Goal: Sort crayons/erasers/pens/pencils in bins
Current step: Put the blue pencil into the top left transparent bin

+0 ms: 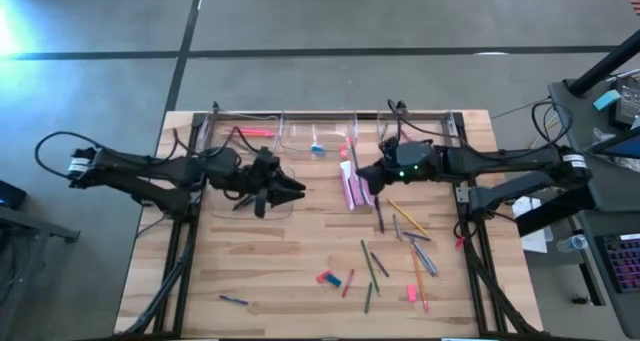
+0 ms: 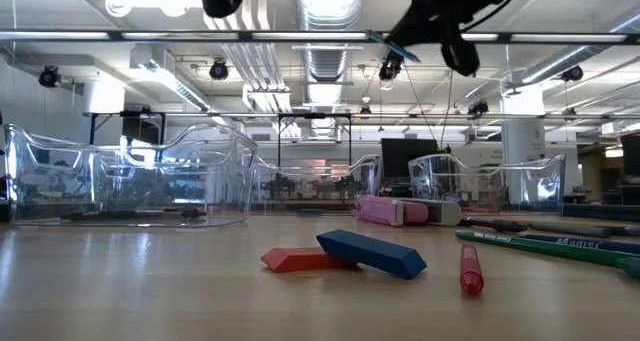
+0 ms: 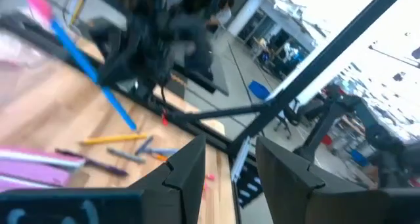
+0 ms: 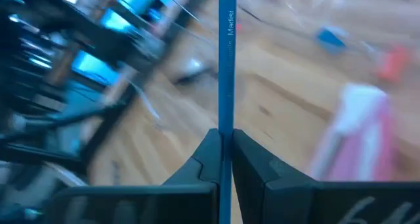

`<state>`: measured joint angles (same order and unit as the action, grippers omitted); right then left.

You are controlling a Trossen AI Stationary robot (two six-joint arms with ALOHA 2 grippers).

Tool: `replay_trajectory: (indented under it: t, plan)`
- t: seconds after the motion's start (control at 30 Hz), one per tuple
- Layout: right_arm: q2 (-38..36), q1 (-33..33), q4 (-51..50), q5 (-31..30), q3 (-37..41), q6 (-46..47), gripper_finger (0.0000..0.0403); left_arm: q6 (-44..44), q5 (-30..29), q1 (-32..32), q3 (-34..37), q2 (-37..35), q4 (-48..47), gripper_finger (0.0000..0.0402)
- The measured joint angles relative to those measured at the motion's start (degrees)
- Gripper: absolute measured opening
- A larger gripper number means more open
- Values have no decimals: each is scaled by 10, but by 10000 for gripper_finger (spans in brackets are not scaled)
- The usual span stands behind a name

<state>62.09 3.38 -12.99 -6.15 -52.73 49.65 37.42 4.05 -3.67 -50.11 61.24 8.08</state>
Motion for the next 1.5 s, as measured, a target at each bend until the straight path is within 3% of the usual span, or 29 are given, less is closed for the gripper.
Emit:
replay_trajectory:
  t: [0.17, 0.47, 0.9, 1.0, 1.1, 1.37, 1.5]
  plan:
    - [31, -1, 54, 1, -23, -11, 13, 13, 31, 0, -8, 36, 10, 171]
    - [122, -26, 56, 33, -101, -43, 13, 73, 11, 36, -20, 81, 8, 289]
    - [215, -49, 52, 67, -218, -88, 13, 104, -31, 94, -21, 72, 20, 301]
    - [220, -49, 53, 68, -224, -92, 13, 104, -31, 93, -21, 72, 19, 284]
    - [221, -49, 43, 68, -226, -92, 13, 104, -31, 93, -21, 72, 19, 239]
    - [217, -47, 40, 67, -223, -95, 13, 87, -29, 93, -20, 59, 16, 33]
    - [218, -45, 42, 67, -223, -94, 13, 82, -29, 95, -20, 55, 11, 10]
